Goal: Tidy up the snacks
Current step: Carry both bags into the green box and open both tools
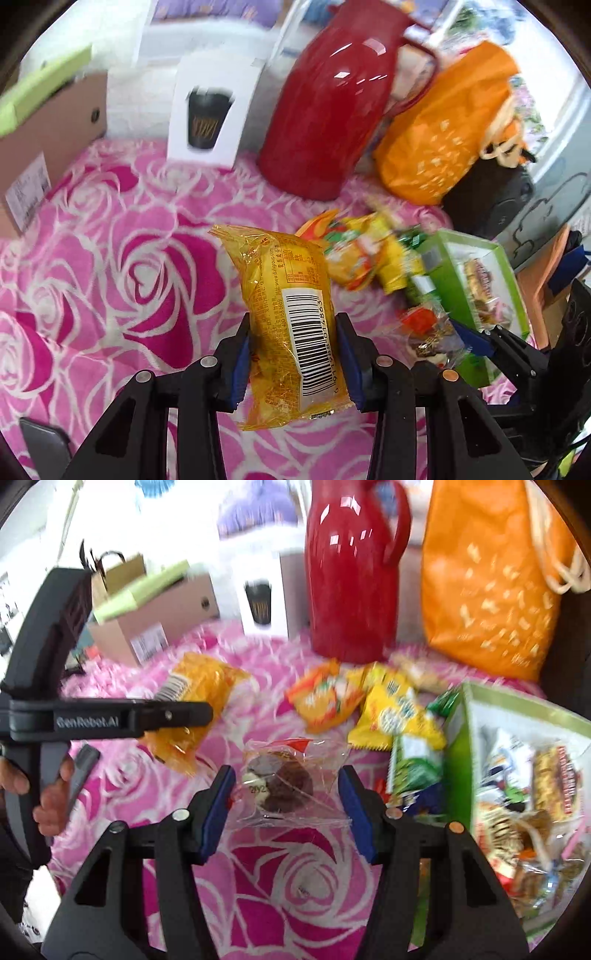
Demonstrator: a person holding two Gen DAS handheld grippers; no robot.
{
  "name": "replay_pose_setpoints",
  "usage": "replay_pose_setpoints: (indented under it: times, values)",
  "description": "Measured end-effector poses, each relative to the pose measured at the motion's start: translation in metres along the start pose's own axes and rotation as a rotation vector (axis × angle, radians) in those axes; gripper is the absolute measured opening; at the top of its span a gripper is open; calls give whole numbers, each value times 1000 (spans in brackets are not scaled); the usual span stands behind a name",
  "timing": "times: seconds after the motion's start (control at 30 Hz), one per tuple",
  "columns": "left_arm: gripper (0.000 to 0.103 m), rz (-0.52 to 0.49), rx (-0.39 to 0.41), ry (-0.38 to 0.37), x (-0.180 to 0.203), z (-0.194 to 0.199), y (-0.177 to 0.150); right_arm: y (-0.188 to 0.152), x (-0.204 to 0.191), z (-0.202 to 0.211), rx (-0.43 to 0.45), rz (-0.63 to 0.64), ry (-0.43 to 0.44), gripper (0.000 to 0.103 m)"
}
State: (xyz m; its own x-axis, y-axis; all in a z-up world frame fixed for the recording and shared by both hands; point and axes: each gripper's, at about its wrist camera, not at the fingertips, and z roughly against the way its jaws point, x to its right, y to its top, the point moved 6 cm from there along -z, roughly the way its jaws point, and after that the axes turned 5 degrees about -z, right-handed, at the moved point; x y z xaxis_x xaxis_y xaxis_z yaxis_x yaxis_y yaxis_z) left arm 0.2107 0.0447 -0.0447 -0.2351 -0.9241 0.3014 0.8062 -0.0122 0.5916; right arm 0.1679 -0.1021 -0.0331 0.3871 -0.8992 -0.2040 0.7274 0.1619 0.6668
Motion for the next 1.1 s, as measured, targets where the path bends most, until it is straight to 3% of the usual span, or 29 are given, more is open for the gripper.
replay_pose_setpoints:
  times: [0.27, 0.67, 0.87, 1.1]
  values:
    - [42, -123, 68, -95, 81, 30, 15, 6, 25, 78, 148, -50, -33, 59]
    - [42, -294, 22, -256, 221, -13, 24, -38, 171, 161, 239, -301, -313, 59]
    - [42, -346, -29, -297, 277, -59, 30, -59, 214, 171, 234, -386, -357, 59]
    - [42, -356, -86, -266, 288, -102, 36, -63, 230, 158, 218, -411, -341, 59]
